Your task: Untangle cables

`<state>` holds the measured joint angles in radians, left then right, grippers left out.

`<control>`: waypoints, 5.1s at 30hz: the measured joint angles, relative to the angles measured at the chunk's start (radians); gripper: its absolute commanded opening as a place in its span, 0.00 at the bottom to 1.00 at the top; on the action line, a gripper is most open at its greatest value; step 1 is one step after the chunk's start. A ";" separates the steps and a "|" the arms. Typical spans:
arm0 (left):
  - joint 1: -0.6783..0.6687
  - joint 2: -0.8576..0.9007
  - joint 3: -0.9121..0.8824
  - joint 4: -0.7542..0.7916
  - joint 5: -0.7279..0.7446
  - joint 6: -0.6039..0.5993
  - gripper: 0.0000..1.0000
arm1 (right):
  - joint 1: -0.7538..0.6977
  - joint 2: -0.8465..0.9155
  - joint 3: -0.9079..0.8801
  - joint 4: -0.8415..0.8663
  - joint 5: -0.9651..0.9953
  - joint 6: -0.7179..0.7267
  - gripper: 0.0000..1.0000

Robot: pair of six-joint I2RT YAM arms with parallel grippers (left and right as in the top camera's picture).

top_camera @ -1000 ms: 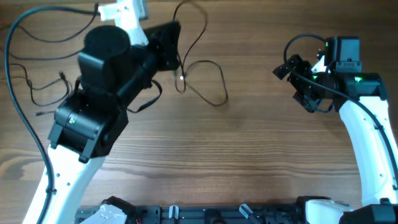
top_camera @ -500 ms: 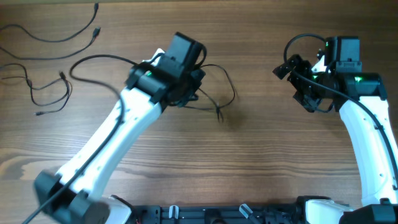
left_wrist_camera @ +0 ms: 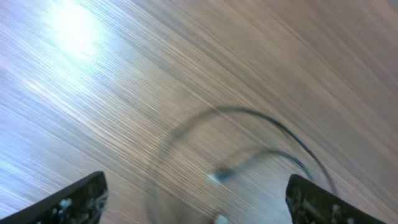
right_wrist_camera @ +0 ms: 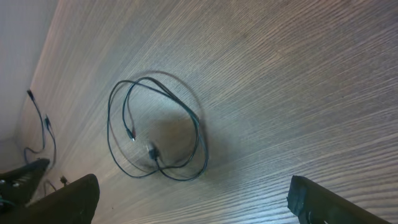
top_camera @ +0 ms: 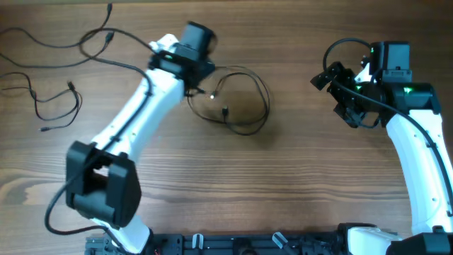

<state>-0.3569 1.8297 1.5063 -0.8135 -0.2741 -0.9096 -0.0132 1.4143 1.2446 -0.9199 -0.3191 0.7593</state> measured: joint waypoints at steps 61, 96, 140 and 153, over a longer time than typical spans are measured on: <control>0.388 -0.645 0.117 -0.330 -0.303 -0.285 0.04 | 0.000 0.000 0.000 0.000 0.000 0.000 1.00; 1.256 0.112 0.116 0.055 -0.345 -0.009 0.56 | 0.000 0.000 0.000 0.000 0.000 0.000 1.00; 1.444 0.300 0.114 0.012 -0.012 0.160 0.04 | 0.000 0.000 0.000 0.000 0.000 0.000 1.00; 1.431 0.300 0.083 -0.111 0.326 0.484 0.83 | 0.000 0.000 0.000 0.000 0.000 0.000 1.00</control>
<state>1.0744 2.1300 1.5894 -0.9249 0.0521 -0.4252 -0.0132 1.4143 1.2446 -0.9199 -0.3191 0.7593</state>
